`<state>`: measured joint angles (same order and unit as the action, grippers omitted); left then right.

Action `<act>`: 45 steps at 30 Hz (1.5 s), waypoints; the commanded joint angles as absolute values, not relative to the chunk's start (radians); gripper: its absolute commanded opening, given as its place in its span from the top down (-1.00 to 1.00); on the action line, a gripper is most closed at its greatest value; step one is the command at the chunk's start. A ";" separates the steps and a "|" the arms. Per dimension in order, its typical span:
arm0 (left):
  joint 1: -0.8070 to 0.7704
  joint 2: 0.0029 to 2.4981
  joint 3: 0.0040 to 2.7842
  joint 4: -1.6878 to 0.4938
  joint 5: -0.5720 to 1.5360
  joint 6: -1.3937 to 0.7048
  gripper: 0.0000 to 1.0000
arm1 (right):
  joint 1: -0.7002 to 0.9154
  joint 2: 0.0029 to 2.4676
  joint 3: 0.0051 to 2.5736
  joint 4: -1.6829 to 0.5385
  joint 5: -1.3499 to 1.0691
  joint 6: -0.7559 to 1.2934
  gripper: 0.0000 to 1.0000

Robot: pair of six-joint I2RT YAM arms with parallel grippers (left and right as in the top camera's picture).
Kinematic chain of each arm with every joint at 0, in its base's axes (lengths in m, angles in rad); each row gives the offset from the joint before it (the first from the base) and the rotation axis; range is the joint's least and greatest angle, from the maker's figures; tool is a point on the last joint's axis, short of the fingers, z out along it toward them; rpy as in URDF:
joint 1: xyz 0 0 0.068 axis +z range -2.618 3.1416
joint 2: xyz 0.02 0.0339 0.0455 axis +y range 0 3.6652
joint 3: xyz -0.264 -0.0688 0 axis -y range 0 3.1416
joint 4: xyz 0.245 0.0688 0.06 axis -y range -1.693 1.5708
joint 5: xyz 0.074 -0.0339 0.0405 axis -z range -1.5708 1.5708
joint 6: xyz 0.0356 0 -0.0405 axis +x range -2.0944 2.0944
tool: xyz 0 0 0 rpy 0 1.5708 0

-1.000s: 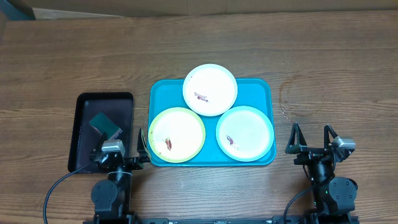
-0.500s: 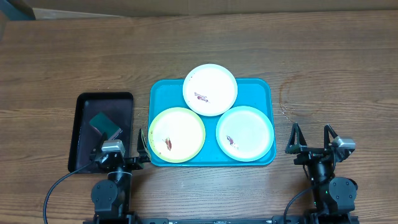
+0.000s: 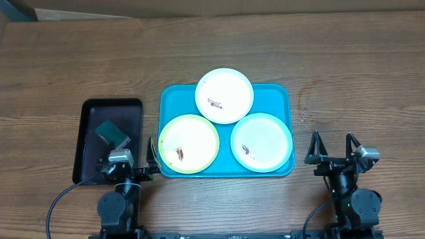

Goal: Clean dirty plates on tray and stack at the side
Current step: 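Move the left gripper over the green sponge in the black tray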

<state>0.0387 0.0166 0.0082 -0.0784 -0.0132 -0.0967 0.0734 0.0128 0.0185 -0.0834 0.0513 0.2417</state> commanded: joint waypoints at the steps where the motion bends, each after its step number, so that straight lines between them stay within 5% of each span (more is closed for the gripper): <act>1: 0.032 0.006 0.005 -0.076 -0.026 -0.078 -1.00 | 0.072 0.004 0.008 -0.080 0.047 0.238 -1.00; 6: 0.031 0.006 0.005 0.004 0.052 -0.151 -1.00 | 0.072 0.004 0.008 -0.080 0.047 0.238 -1.00; 10: 0.031 0.006 0.005 0.068 0.543 -0.552 -1.00 | 0.072 0.004 0.008 -0.080 0.047 0.238 -1.00; 14: 0.031 0.006 0.005 0.212 0.598 -0.894 -1.00 | 0.072 0.004 0.008 -0.080 0.047 0.238 -1.00; 19: 0.033 0.006 0.039 0.679 0.570 -0.820 -1.00 | 0.072 0.004 0.008 -0.081 0.047 0.238 -1.00; 21: 0.033 0.012 0.118 0.589 0.554 -0.749 -1.00 | 0.072 0.004 0.008 -0.080 0.047 0.238 -1.00; 26: 0.033 0.179 0.469 -0.078 0.562 -0.387 -0.99 | 0.072 0.004 0.008 -0.080 0.047 0.238 -1.00; 33: 0.033 0.745 0.930 -0.888 0.305 -0.192 -1.00 | 0.072 0.004 0.008 -0.081 0.047 0.238 -1.00; 40: 0.035 1.118 1.058 -0.988 0.284 -0.226 -0.99 | 0.072 0.004 0.008 -0.081 0.047 0.238 -1.00; 45: 0.113 1.278 1.077 -0.932 0.073 -0.472 -1.00 | 0.072 0.004 0.008 -0.080 0.047 0.238 -1.00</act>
